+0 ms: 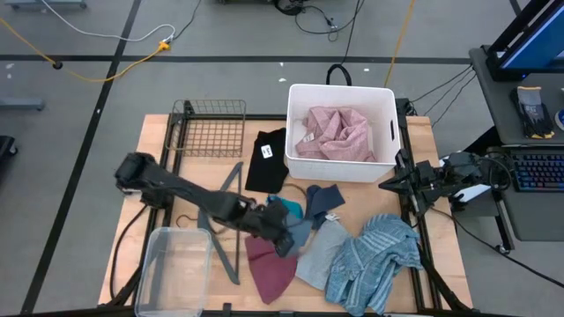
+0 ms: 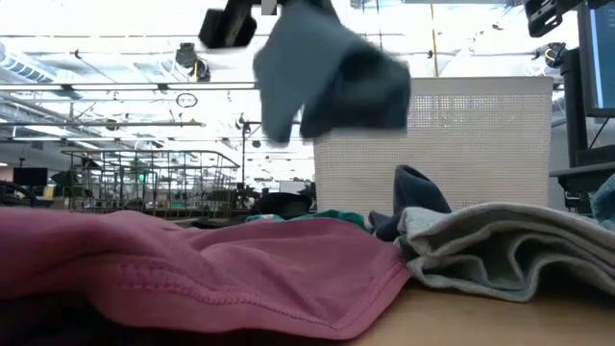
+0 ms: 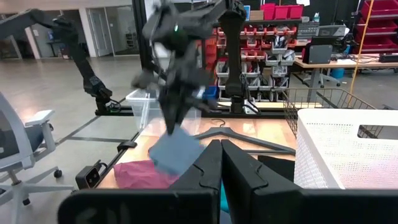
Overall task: Pick & Place Cloths
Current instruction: Put the gray sock in the gold wire basket
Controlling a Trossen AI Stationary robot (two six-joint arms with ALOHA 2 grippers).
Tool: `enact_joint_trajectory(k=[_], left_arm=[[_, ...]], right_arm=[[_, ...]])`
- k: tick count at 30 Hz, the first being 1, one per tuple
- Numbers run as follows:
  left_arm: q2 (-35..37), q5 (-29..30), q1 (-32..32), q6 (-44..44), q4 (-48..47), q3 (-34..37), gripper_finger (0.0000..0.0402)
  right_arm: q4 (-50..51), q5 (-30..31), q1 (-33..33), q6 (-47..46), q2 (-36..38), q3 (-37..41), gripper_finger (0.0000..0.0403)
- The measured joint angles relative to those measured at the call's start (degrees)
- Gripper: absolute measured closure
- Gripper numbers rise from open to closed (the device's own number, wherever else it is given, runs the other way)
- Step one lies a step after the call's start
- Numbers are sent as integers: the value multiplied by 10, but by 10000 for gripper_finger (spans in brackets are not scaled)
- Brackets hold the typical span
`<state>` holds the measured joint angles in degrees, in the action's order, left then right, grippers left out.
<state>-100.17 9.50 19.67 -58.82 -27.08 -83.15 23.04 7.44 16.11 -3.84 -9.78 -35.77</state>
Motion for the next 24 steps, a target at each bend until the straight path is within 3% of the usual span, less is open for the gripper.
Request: enact_joint_trajectory(k=[9,16,24], left_arm=[[125,81,-1,57,44,0,400],[177,73,13,197,120,0,401],[185,69,34,337,202,0,401]], right_arm=[[4,0,0,0,0,0,403],[6,0,0,0,0,0,403],[10,0,0,2,0,0,403]])
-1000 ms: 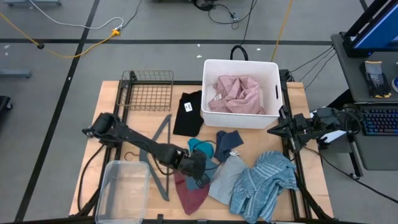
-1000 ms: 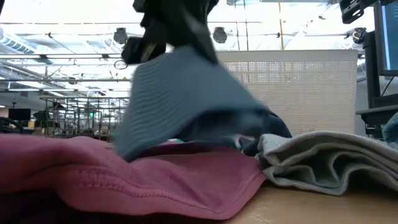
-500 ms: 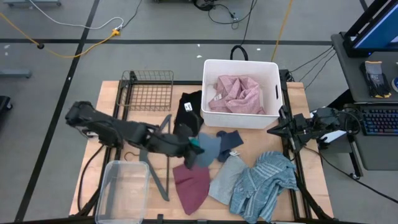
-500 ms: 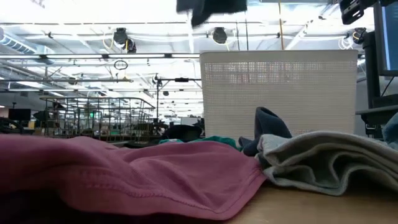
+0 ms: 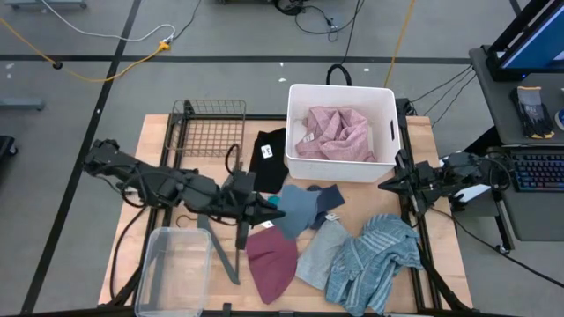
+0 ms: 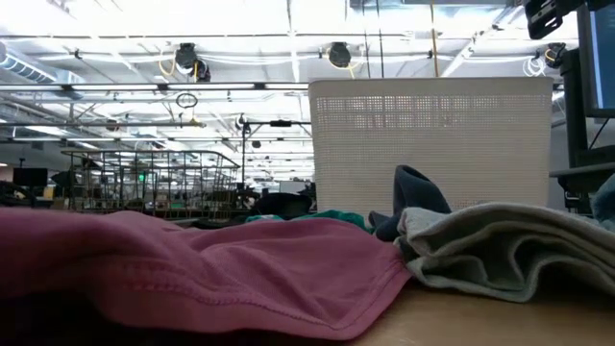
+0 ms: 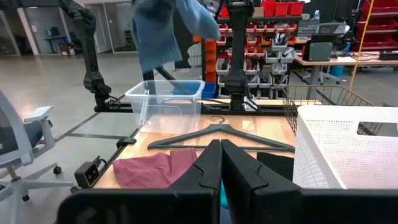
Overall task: Pick & Place Cloths
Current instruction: Put the gray sock in the gold wire basket
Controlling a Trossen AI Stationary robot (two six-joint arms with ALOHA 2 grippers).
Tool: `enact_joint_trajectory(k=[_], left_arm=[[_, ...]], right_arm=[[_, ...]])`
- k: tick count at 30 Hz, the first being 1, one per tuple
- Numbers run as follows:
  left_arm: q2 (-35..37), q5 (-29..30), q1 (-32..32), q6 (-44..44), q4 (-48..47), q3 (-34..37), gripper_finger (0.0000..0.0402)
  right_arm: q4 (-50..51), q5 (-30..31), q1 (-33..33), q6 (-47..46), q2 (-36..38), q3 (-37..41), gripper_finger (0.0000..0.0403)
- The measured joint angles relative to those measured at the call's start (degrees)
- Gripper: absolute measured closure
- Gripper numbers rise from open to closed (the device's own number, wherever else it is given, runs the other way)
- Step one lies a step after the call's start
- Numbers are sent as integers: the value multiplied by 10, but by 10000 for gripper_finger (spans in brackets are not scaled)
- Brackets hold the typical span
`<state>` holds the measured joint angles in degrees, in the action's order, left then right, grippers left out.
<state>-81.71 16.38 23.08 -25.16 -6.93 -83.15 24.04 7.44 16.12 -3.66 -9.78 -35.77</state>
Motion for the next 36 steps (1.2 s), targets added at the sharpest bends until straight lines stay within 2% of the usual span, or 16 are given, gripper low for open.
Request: enact_joint_trajectory(k=[7,15,17,23,29,36], left_arm=[[0,-46,3,76,71,0,401],[0,-42,3,83,75,0,401],[0,-8,1,62,66,0,401],[0,128,-14,-87,-10,0,401],[0,190,-39,-174,-83,0,401],[23,262,-80,-203,-166,0,401]], right_arm=[[6,0,0,0,0,0,403],[11,0,0,0,0,0,403],[11,0,0,0,0,0,403],[11,0,0,-1,0,0,403],[11,0,0,-1,0,0,403],[11,0,0,-2,0,0,403]])
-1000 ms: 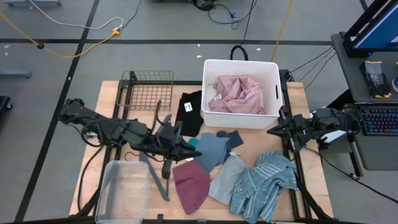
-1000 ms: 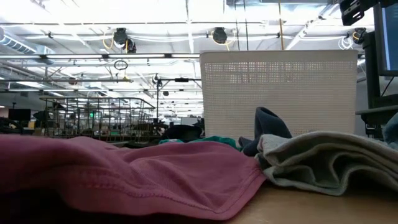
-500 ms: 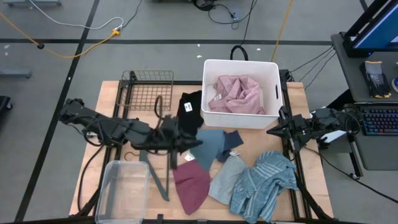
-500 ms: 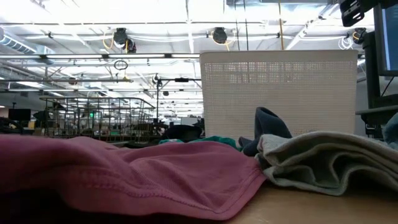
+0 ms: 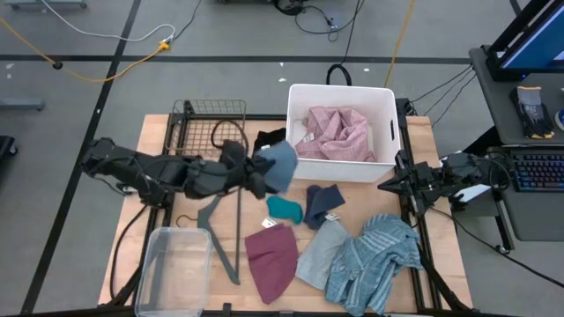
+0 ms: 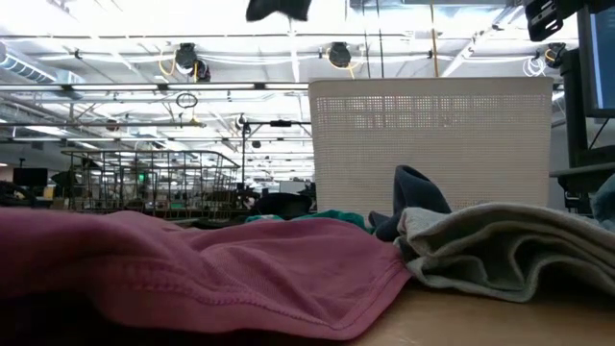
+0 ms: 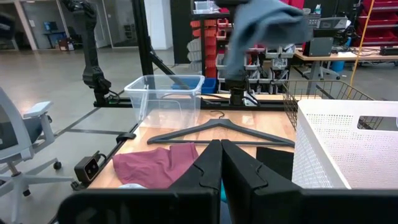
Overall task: Pick & Place Cloths
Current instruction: Put the gray sock in the gold wire basket
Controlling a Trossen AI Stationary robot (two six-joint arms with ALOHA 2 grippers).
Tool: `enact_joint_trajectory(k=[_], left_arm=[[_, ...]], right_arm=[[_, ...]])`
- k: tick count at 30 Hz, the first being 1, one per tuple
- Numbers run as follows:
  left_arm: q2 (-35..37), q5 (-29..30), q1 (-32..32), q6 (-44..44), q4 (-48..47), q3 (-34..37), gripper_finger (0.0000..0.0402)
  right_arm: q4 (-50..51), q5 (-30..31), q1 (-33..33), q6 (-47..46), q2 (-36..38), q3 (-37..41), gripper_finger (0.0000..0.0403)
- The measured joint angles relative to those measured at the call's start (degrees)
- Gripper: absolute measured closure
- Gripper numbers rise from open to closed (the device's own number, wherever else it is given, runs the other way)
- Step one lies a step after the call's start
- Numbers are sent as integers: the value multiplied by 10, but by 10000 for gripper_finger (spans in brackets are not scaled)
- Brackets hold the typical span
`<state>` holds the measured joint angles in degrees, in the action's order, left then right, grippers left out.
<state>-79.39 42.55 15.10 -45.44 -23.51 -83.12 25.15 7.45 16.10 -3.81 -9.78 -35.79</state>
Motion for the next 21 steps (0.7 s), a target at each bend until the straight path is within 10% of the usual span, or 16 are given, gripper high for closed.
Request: enact_joint_trajectory(k=[21], left_arm=[[101,25,-242,76,-243,0,401]], right_arm=[[0,0,0,4,0,0,403]])
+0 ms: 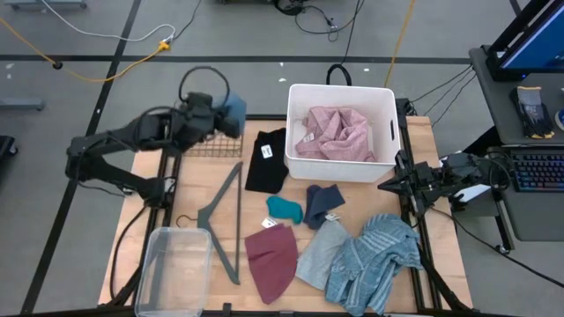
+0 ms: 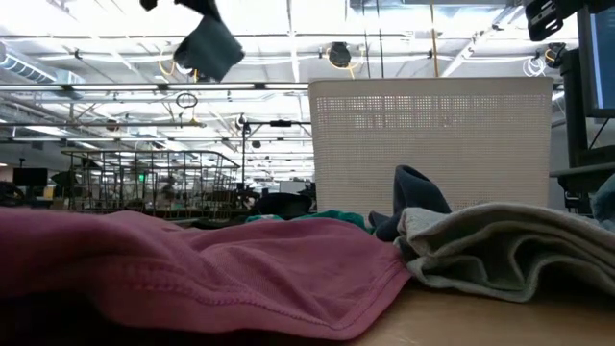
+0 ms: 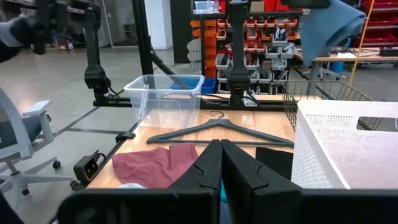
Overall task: Pick & Place Cloths
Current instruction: Put the gray sock in the gold wire basket
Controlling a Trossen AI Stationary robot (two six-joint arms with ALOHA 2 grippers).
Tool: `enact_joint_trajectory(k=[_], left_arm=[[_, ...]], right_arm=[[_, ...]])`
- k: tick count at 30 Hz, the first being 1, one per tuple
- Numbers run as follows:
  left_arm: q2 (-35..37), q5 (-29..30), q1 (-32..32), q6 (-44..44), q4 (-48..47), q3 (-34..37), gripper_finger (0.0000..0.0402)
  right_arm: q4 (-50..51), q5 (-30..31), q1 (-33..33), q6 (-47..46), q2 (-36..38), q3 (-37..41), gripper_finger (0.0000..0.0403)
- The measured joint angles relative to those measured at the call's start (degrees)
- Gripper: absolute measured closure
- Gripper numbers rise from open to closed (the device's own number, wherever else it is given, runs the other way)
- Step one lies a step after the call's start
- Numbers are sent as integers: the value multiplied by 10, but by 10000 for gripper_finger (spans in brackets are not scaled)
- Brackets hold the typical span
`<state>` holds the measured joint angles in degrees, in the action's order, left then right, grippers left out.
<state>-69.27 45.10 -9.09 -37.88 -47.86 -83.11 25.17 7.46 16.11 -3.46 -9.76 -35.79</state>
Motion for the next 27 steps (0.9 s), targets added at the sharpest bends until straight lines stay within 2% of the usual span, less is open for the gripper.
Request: enact_joint_trajectory(k=[7,15,24,27], left_arm=[[-6,-36,-110,88,-4,0,401],[-58,-131,-229,124,-55,0,401],[-136,-220,-296,133,-65,0,401],[-160,-241,-306,119,-100,0,401]], right_arm=[[0,0,0,0,0,0,403],[0,0,0,0,0,0,403],[0,0,0,0,0,0,403],[0,0,0,0,0,0,403]])
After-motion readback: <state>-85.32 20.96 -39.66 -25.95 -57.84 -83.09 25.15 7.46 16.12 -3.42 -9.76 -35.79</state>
